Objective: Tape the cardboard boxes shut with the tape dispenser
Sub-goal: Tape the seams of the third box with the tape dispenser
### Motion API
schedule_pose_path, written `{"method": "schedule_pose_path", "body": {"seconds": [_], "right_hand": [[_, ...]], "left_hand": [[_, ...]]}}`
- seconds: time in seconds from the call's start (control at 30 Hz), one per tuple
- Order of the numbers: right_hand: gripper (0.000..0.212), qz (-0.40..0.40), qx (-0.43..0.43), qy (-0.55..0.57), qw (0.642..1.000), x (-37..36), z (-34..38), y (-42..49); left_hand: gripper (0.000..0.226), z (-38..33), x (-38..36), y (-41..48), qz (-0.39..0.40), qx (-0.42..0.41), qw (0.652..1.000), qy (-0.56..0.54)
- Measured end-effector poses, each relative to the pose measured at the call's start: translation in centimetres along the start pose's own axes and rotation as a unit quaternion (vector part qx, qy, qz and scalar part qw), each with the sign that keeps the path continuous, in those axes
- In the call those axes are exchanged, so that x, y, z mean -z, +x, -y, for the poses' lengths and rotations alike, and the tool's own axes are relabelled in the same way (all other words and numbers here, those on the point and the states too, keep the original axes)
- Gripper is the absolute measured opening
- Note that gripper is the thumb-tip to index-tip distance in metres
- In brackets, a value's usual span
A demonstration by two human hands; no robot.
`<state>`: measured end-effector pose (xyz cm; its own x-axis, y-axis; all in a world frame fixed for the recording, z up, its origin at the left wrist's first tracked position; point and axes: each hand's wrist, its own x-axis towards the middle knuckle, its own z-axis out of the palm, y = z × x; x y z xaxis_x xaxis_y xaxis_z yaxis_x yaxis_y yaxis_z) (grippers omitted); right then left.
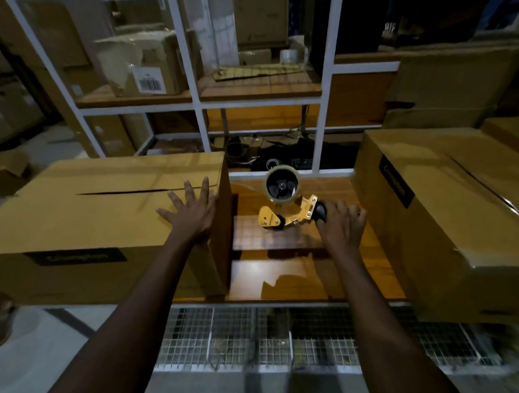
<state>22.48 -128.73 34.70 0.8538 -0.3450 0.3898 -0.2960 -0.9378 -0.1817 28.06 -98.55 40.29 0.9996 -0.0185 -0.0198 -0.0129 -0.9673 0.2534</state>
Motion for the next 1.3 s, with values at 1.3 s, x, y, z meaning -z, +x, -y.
{"method": "schedule_pose_path", "body": {"seconds": [1.3], "right_hand": [[0.075,0.090,0.128,0.160,0.975,1.1,48.9,-0.1]], "left_hand": [[0.062,44.1,11.2,7.6,0.011,0.034,0.999,-0.012]]}}
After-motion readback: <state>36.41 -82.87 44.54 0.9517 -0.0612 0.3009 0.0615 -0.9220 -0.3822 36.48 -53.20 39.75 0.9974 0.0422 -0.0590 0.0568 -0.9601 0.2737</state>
